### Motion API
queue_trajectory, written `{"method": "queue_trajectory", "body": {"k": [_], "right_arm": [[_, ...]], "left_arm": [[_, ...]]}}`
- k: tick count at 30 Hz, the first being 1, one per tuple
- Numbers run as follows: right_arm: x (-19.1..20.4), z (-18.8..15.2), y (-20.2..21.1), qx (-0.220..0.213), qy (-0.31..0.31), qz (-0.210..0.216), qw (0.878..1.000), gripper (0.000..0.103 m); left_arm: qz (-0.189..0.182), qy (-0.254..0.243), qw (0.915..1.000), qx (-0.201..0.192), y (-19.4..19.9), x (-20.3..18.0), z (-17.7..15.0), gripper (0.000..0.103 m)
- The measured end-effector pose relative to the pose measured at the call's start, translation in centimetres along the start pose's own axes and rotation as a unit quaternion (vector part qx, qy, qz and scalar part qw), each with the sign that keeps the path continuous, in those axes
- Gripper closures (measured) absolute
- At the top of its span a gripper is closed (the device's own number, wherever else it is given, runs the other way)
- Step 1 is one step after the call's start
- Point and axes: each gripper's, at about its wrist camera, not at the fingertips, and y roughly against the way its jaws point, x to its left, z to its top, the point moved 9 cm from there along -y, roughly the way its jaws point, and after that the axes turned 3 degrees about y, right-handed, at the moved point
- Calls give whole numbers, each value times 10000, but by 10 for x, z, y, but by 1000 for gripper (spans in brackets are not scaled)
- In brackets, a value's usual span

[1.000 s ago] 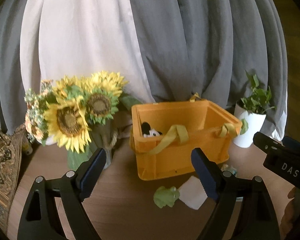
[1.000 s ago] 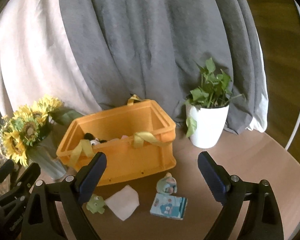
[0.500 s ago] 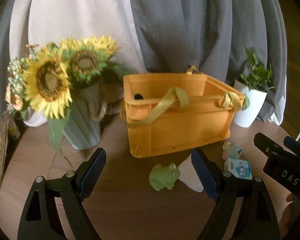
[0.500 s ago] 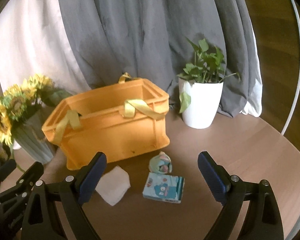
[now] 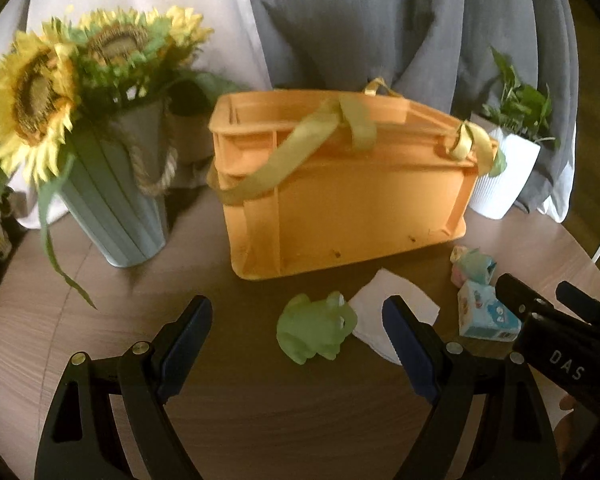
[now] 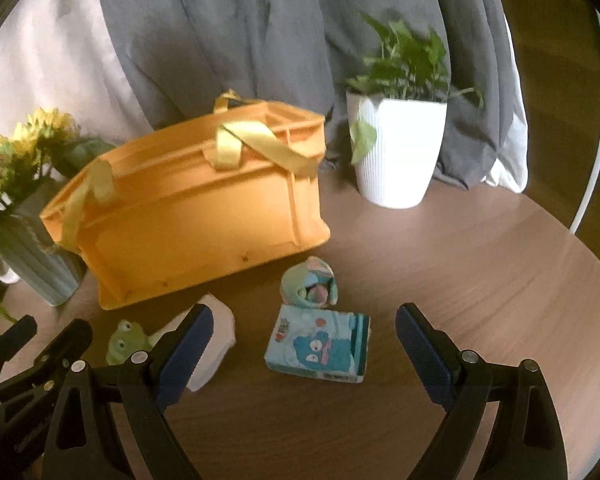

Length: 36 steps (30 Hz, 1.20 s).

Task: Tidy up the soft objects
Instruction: 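Withdraw both tools from the crate toward the frog and blue box, then grasp the green frog with the left tool while the right tool grasps the blue box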

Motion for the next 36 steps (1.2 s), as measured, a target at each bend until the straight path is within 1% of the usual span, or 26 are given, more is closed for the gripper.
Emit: {"method": "queue_trajectory", "body": {"k": [8,16,19,20,21,22,26,28,29,30,34,36], "right_arm": [[-5,-20,-22,363,-95,-84,9993,9],[-3,-26,-37,553,-127,-109,9983,9],[-2,-28,-43,655,-188,-44,9977,9],[-2,-28,-45,664,-205,-47,9976,9],[-3,-28,-46,662,-205,-62,9976,9],[-3,-28,-48,670,-200,-80,9975,9],[-2,-29,-52,686,-203,-95,9974,10],[-1,-29,-53,672,-197,-102,9975,10],[-1,-29,-53,669,-190,-101,9975,11],[-1,-29,-54,672,-182,-106,9975,12],[-5,-33,-56,762,-197,-123,9968,27],[-5,-33,-57,756,-182,-106,9969,28]], "left_arm": [[-41,0,9998,192,-21,-2,-9,16],[-128,152,9986,486,-46,-2,-14,16],[-92,240,9985,491,-51,1,-14,16],[-88,205,9981,574,-55,1,-16,17],[-74,187,9977,644,-58,1,-16,18],[-74,192,9974,686,-61,1,-17,23],[-191,280,9965,769,-66,1,-20,28],[-252,291,9964,756,-66,-1,-21,40],[-288,289,9963,753,-66,-2,-21,42],[-296,284,9963,752,-67,-3,-21,43],[-291,244,9966,726,-67,-5,-21,44],[-269,219,9969,712,-67,-6,-21,44]]}}
